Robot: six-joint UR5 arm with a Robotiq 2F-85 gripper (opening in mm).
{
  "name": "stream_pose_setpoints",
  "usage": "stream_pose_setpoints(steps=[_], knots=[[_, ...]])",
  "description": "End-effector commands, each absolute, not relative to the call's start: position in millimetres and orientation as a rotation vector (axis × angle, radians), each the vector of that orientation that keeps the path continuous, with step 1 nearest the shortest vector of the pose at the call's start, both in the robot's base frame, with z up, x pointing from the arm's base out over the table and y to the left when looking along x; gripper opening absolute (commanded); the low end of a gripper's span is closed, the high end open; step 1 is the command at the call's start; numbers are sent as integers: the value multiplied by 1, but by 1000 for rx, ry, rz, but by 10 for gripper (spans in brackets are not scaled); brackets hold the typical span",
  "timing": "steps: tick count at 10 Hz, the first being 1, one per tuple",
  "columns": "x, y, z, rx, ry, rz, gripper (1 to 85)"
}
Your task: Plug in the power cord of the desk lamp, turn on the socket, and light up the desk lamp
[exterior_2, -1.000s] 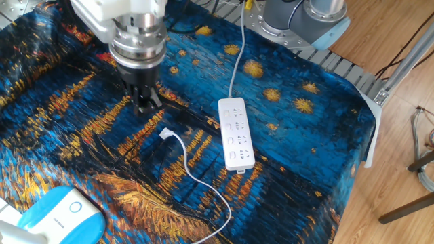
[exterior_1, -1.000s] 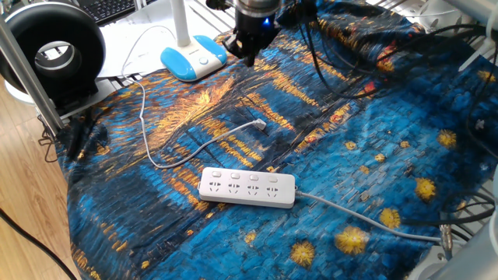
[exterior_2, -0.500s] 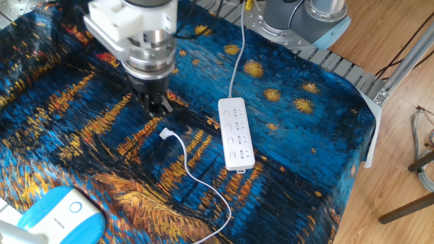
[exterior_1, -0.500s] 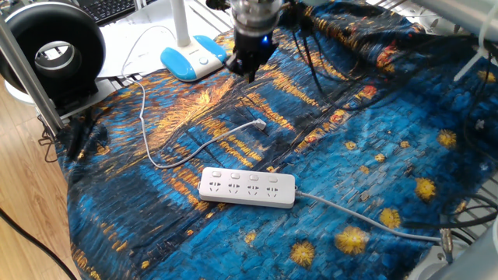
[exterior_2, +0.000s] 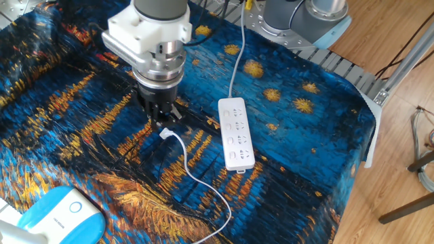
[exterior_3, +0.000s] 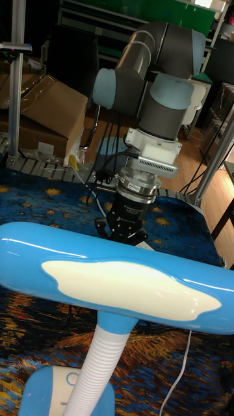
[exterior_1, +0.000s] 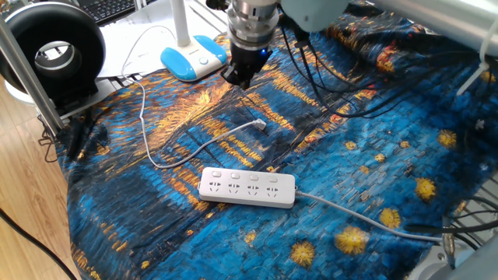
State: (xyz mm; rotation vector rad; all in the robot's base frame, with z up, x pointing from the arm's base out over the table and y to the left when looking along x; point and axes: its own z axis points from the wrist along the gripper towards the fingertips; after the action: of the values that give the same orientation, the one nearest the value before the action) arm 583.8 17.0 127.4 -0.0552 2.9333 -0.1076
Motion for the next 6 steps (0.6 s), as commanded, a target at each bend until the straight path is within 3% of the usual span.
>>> stream_pose_setpoints(steps=[1, 3, 6], knots=[[584, 40, 122, -48, 2918, 5, 13], [587, 7, 130, -73, 2913, -199, 13], [584, 5, 139, -63, 2947, -202, 13]])
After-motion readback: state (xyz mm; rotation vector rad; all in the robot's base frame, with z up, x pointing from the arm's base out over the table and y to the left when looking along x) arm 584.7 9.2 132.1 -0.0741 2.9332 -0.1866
